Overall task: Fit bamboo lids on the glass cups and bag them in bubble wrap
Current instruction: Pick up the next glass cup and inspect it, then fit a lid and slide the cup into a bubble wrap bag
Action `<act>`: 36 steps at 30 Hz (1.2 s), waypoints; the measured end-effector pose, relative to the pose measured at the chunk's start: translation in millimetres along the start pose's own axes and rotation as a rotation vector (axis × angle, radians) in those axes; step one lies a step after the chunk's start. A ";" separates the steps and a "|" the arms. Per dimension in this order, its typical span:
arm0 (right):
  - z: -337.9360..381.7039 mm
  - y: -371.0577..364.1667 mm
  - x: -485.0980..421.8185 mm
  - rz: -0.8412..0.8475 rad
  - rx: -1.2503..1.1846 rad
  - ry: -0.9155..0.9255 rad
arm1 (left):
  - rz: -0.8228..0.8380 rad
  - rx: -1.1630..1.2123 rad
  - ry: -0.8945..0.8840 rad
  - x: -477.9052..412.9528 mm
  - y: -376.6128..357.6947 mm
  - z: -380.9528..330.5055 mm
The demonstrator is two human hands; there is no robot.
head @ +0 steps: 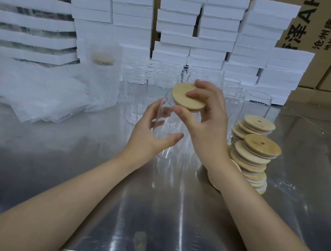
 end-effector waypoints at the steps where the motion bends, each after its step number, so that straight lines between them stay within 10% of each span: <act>1: -1.1 -1.8 -0.4 0.028 0.001 -0.023 | 0.014 0.005 -0.002 0.6 -1.6 -1.1; 18: -14.8 -28.7 -0.4 0.162 0.255 -0.018 | 0.172 -0.092 0.044 -8.1 10.6 -1.7; 25: -19.0 -28.3 2.1 0.158 0.222 0.002 | -0.617 -0.664 0.014 -34.4 138.1 -6.6; 29: -19.9 -26.1 4.3 0.155 0.148 -0.023 | -0.712 -1.125 0.308 -29.1 206.5 25.4; 36: -15.2 -13.2 13.9 0.086 0.072 -0.005 | -0.728 -1.252 0.461 -22.3 216.5 44.8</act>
Point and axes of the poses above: each hand's wrist, its own x-axis away from the middle knuckle, its own y-axis out of the back of the hand, z = x × y, the point moved 5 cm from there along -x, towards the middle knuckle, and after that the axes turned 3 degrees about y, right-handed, at the moved point
